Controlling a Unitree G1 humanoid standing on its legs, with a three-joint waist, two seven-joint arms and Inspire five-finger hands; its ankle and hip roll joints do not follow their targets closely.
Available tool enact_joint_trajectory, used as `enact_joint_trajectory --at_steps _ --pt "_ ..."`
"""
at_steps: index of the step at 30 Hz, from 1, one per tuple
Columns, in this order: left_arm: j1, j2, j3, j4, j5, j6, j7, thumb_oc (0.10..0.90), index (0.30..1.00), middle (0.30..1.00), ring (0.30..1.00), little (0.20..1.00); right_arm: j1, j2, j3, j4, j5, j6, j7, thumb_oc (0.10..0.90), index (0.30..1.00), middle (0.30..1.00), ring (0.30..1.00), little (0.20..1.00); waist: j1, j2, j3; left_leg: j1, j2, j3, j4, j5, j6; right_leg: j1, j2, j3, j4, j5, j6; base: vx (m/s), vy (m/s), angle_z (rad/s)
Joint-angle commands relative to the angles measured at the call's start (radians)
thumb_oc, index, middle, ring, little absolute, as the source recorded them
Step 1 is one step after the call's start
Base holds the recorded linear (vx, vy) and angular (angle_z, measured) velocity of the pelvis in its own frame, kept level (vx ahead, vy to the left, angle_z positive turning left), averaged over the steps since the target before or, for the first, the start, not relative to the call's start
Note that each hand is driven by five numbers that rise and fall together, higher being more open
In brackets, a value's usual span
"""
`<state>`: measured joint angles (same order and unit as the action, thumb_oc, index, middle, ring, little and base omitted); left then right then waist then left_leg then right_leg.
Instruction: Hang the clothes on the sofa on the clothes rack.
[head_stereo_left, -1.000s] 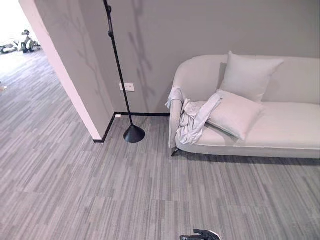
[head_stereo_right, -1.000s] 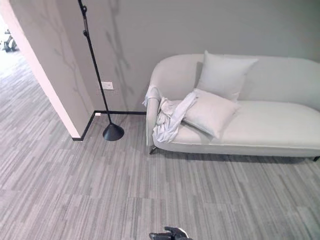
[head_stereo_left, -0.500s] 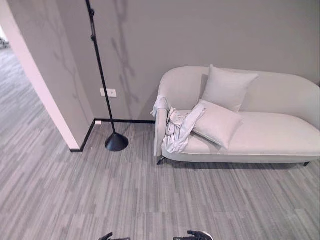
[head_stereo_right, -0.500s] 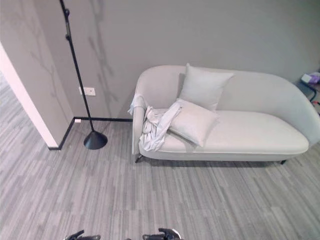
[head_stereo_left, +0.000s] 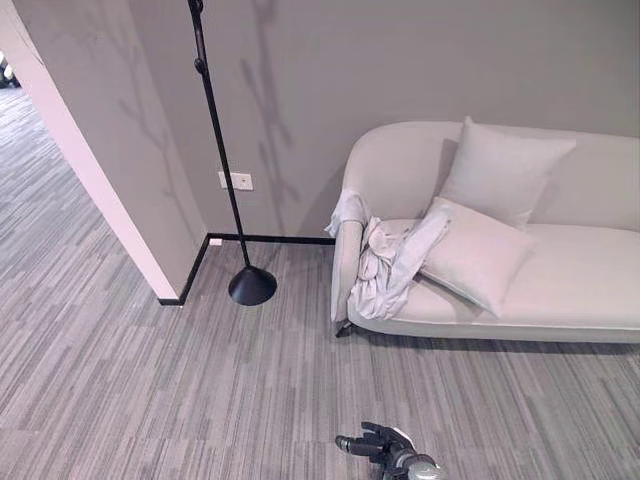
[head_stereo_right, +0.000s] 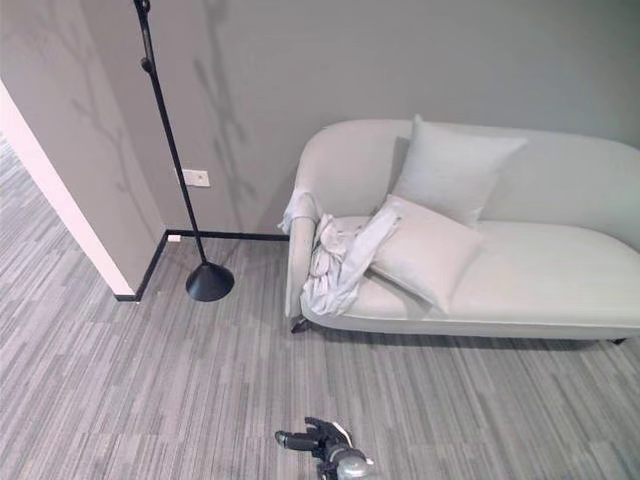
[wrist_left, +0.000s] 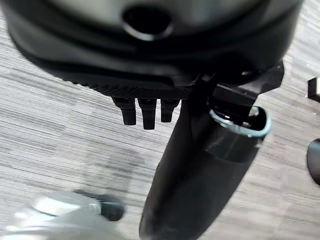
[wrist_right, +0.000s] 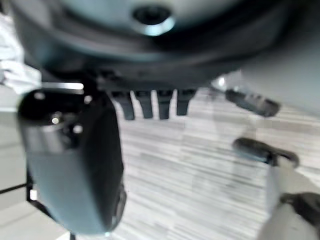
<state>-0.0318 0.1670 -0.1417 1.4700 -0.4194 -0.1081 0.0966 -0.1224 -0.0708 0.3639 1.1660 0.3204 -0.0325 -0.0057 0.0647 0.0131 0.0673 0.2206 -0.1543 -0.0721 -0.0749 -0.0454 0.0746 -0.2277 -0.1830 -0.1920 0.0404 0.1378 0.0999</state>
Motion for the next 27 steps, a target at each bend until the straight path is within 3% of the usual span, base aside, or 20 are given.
enact_joint_trajectory --at_steps 1,4,5,7,8,10,14,15,17,18,20,21,22,24,25,27 --pt "-0.049 0.011 0.021 0.016 0.038 -0.039 0.005 0.800 0.900 0.900 0.900 0.900 0.000 0.001 0.021 0.002 0.009 -0.010 0.009 0.800 0.900 0.900 0.900 0.900 -0.003 -0.015 0.012 0.024 0.169 -0.003 -0.012 -0.091 -0.093 0.079 -0.052 0.040 0.013 -0.007 0.069 0.12 -0.096 0.23" --pt "-0.049 0.011 0.021 0.016 0.038 -0.039 0.005 0.800 0.900 0.900 0.900 0.900 0.000 0.001 0.021 0.002 0.009 -0.010 0.009 0.800 0.900 0.900 0.900 0.900 -0.003 -0.015 0.012 0.024 0.169 -0.003 -0.012 -0.091 -0.093 0.080 -0.052 0.040 0.013 -0.007 0.069 0.08 -0.071 0.17" --pt "-0.043 0.015 0.031 0.020 0.030 -0.037 0.006 0.800 0.900 0.900 0.900 0.900 -0.009 -0.005 0.038 -0.015 -0.020 -0.008 0.003 0.800 0.900 0.900 0.900 0.900 0.003 -0.016 -0.008 0.032 0.221 -0.009 -0.012 -0.085 -0.111 0.087 -0.022 0.032 0.035 -0.035 0.058 0.24 -0.218 -0.15" --pt "-0.043 0.014 0.031 0.020 0.030 -0.037 0.006 0.800 0.900 0.900 0.900 0.900 -0.008 -0.005 0.039 -0.015 -0.020 -0.007 0.003 0.800 0.900 0.900 0.900 0.900 0.002 -0.013 -0.008 0.034 0.225 -0.009 -0.012 -0.087 -0.113 0.089 -0.018 0.029 0.036 -0.037 0.057 0.34 -0.371 -0.08" --pt "-0.053 -0.004 -0.009 -0.008 0.032 -0.055 0.033 0.800 0.900 0.900 0.900 0.900 -0.038 -0.040 0.038 -0.008 -0.033 -0.033 -0.050 0.800 0.900 0.900 0.900 0.900 0.006 0.011 -0.020 -0.037 0.315 -0.046 0.117 0.049 -0.177 0.167 0.063 -0.035 -0.028 -0.080 0.006 0.50 -0.588 0.24" --pt "-0.058 -0.013 -0.027 -0.031 0.037 -0.059 0.050 0.800 0.900 0.900 0.900 0.900 -0.051 -0.052 0.012 0.034 -0.044 -0.032 -0.098 0.800 0.900 0.900 0.900 0.900 0.014 0.012 -0.014 -0.083 0.331 -0.042 0.215 0.100 -0.197 0.209 0.082 -0.053 -0.063 -0.101 -0.014 0.36 -0.416 0.26" --pt "-0.063 -0.028 -0.048 -0.056 0.020 -0.069 0.062 0.800 0.900 0.900 0.900 0.900 -0.058 -0.078 -0.014 0.036 -0.043 -0.038 -0.146 0.800 0.900 0.900 0.900 0.900 0.017 -0.003 0.012 -0.141 0.353 0.012 0.343 0.147 -0.194 0.278 0.095 -0.070 -0.101 -0.113 -0.042 0.13 -0.137 0.34" --pt "-0.061 -0.025 -0.041 -0.051 0.012 -0.068 0.058 0.800 0.900 0.900 0.900 0.900 -0.063 -0.105 -0.042 0.040 -0.047 -0.040 -0.171 0.800 0.900 0.900 0.900 0.900 0.014 -0.016 0.021 -0.158 0.388 0.085 0.391 0.156 -0.186 0.304 0.099 -0.082 -0.121 -0.120 -0.052 0.10 -0.108 -0.01" --pt "-0.060 -0.024 -0.039 -0.052 0.014 -0.067 0.058 0.800 0.900 0.900 0.900 0.900 -0.065 -0.120 -0.056 0.041 -0.050 -0.036 -0.182 0.800 0.900 0.900 0.900 0.900 0.016 -0.015 0.024 -0.158 0.396 0.117 0.383 0.148 -0.185 0.311 0.100 -0.087 -0.128 -0.128 -0.051 0.12 -0.081 -0.09" --pt "-0.061 -0.021 -0.038 -0.051 0.016 -0.067 0.061 0.800 0.900 0.900 0.900 0.900 -0.070 -0.134 -0.072 0.049 -0.042 -0.035 -0.195 0.800 0.900 0.900 0.900 0.900 0.017 -0.014 0.025 -0.167 0.389 0.131 0.371 0.134 -0.183 0.315 0.096 -0.089 -0.128 -0.134 -0.048 0.17 -0.052 -0.01" --pt "-0.069 -0.014 -0.028 -0.044 0.026 -0.062 0.068 0.800 0.900 0.900 0.900 0.900 -0.079 -0.181 -0.119 0.025 -0.025 -0.042 -0.227 0.800 0.900 0.900 0.900 0.900 0.023 -0.024 0.030 -0.242 0.269 0.132 0.297 -0.006 -0.147 0.316 0.078 -0.087 -0.128 -0.155 -0.033 0.16 -0.034 0.22" --pt "-0.070 -0.014 -0.028 -0.044 0.026 -0.062 0.068 0.800 0.900 0.900 0.900 0.900 -0.080 -0.180 -0.120 0.024 -0.025 -0.041 -0.227 0.800 0.900 0.900 0.900 0.900 0.021 -0.026 0.028 -0.245 0.266 0.131 0.295 -0.003 -0.146 0.313 0.075 -0.088 -0.128 -0.154 -0.032 0.13 0.011 0.21" --pt "-0.069 -0.005 -0.017 -0.040 0.029 -0.064 0.069 0.800 0.900 0.900 0.900 0.900 -0.093 -0.211 -0.156 0.023 -0.026 -0.047 -0.255 0.800 0.900 0.900 0.900 0.900 0.036 -0.013 0.030 -0.284 0.176 0.107 0.188 0.013 -0.126 0.318 0.097 -0.081 -0.128 -0.161 -0.028 0.12 0.033 0.07" --pt "-0.071 -0.002 -0.018 -0.038 0.031 -0.066 0.061 0.800 0.900 0.900 0.900 0.900 -0.113 -0.237 -0.178 0.041 -0.026 -0.050 -0.271 0.800 0.900 0.900 0.900 0.900 0.056 -0.001 0.024 -0.335 0.118 0.085 0.102 0.080 -0.115 0.323 0.127 -0.069 -0.128 -0.172 -0.031 0.23 0.041 -0.10" --pt "-0.065 0.008 0.006 -0.025 0.014 -0.063 0.043 0.800 0.900 0.900 0.900 0.900 -0.150 -0.272 -0.214 0.093 -0.030 -0.050 -0.286 0.800 0.900 0.900 0.900 0.900 0.082 0.005 0.018 -0.372 0.102 0.083 0.055 0.128 -0.115 0.347 0.171 -0.032 -0.128 -0.197 -0.037 0.43 0.091 -0.57" --pt "-0.061 0.018 0.024 -0.004 -0.008 -0.057 0.039 0.800 0.900 0.900 0.900 0.900 -0.163 -0.277 -0.238 0.153 -0.004 -0.046 -0.284 0.800 0.900 0.900 0.900 0.900 0.083 -0.023 0.003 -0.330 0.092 0.075 0.058 0.122 -0.086 0.390 0.168 -0.024 -0.128 -0.214 -0.043 0.40 0.087 -0.72"
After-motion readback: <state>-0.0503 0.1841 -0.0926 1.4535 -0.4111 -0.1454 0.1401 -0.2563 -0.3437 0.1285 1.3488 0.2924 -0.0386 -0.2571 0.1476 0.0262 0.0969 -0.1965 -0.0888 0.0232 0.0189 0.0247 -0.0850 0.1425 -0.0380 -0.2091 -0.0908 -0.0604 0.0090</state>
